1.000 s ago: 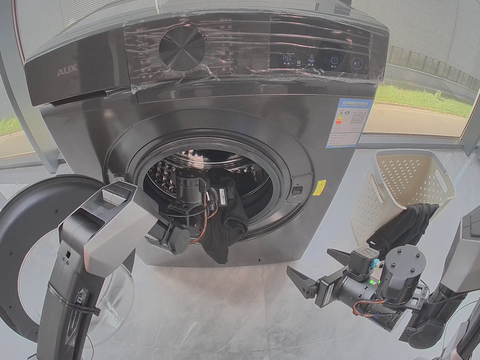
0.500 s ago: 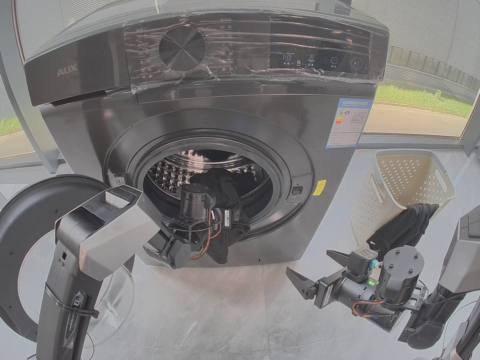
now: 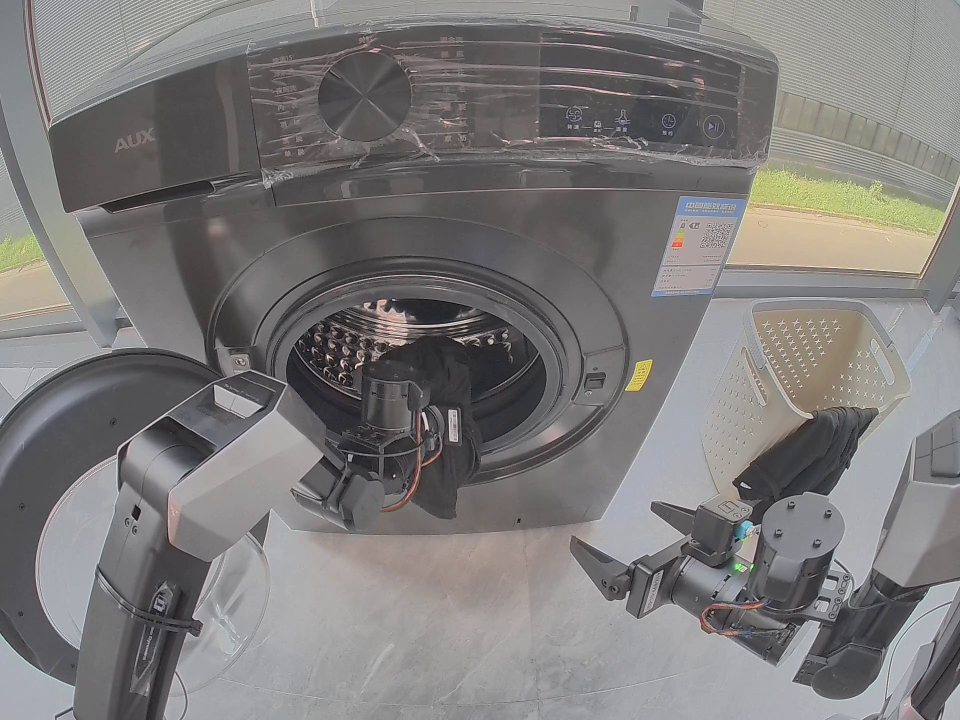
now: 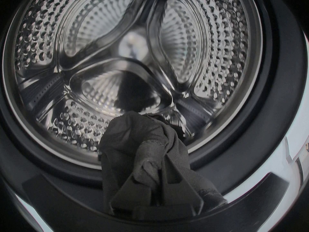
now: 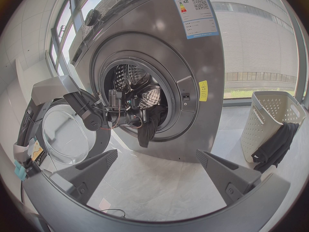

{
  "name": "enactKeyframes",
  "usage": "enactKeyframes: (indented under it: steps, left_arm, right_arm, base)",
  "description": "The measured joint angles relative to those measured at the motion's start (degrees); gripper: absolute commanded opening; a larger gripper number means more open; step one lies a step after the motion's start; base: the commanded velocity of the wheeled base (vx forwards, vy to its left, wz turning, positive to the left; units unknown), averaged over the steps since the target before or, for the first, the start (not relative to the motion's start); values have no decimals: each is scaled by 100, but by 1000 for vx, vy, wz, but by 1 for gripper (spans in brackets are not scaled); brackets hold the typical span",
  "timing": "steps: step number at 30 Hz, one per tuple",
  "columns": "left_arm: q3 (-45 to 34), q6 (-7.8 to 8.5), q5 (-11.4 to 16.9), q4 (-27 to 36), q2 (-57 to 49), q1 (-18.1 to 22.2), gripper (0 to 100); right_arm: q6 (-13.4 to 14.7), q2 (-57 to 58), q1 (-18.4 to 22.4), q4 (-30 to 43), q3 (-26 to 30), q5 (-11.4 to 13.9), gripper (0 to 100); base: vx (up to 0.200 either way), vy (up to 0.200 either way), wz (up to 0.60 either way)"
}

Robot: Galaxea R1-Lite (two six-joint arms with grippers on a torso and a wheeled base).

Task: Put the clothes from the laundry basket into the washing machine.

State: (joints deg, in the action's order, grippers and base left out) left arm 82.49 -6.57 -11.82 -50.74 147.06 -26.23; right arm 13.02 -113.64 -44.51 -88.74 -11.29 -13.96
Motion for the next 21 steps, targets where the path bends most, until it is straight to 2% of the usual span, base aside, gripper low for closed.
enactKeyframes:
  steps: [10, 11, 21]
  left_arm:
    - [1001, -34, -229, -219, 143, 204, 0]
    - [1042, -34, -243, -261, 162, 228, 100]
    - [769, -46, -249, -356, 179, 177, 100]
  right_arm:
    - [0, -9, 5, -2, -34, 0, 100]
    - [-2, -9, 5, 0, -34, -2, 100]
    - [0, -9, 5, 0, -39, -2, 100]
  base:
    - [0, 0, 0]
    - [0, 0, 0]
    - [0, 0, 0]
